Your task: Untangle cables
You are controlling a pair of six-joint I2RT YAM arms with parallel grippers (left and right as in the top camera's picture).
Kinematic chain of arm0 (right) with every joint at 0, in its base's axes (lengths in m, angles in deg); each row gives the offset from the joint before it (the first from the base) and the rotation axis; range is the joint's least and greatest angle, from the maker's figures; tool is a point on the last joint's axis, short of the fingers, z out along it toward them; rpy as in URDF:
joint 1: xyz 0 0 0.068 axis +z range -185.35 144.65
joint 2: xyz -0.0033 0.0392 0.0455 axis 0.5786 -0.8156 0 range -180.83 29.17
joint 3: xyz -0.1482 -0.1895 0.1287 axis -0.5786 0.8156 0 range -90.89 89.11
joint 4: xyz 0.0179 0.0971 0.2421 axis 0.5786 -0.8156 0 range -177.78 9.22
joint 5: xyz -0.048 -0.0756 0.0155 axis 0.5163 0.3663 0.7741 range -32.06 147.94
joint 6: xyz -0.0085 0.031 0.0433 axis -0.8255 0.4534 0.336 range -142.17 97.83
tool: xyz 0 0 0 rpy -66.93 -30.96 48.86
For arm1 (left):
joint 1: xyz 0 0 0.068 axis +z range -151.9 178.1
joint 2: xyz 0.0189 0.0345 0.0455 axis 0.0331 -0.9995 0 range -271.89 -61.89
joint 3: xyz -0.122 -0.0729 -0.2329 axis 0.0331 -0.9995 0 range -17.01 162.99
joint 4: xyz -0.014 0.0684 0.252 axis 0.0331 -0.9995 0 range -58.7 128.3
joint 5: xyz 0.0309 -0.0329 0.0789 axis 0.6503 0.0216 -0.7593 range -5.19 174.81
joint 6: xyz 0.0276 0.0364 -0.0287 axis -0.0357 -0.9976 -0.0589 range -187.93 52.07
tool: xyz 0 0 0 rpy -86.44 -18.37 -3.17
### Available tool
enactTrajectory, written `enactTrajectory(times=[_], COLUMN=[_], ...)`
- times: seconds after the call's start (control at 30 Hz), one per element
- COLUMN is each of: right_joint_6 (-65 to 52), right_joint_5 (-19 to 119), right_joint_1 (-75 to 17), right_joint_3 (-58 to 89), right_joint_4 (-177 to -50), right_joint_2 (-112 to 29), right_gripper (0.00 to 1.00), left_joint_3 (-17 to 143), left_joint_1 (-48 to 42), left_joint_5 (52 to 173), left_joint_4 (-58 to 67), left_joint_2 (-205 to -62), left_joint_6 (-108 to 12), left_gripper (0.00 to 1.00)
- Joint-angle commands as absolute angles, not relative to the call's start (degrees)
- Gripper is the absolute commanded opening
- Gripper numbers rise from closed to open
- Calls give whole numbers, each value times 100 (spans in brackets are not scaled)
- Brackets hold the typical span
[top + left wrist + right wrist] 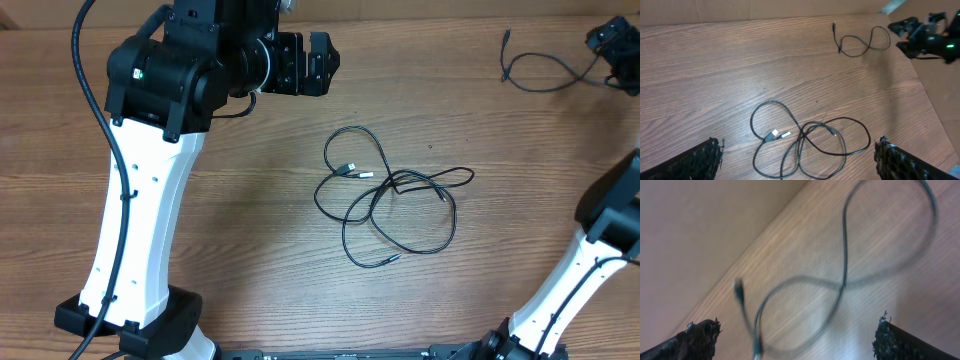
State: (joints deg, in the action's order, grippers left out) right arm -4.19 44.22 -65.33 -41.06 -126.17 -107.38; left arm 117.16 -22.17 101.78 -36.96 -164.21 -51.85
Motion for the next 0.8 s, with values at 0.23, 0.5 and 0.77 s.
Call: enactTrajectory(times=[0.23,0.5,0.77], right_joint_6=[-209,-681,-695], right_joint_5=[3375,2685,2671], right_joint_1=[-6535,-6244,-5237], right_joint_3=[-4335,-4309,-3671], right_joint_4=[-15528,-17786,-17786], right_joint_2=[-8196,-7744,-7742], right_gripper=[100,100,100], left_joint_3=[11690,11690,11690], left_joint_1=[-2254,-2254,-2254], left_joint_5=[10226,10226,10226], left_joint_4=[-3692,-3692,-3692], left_joint_2=[-16380,-16380,-16380], left_joint_6=[-5312,-5312,-5312], left_gripper=[99,100,100])
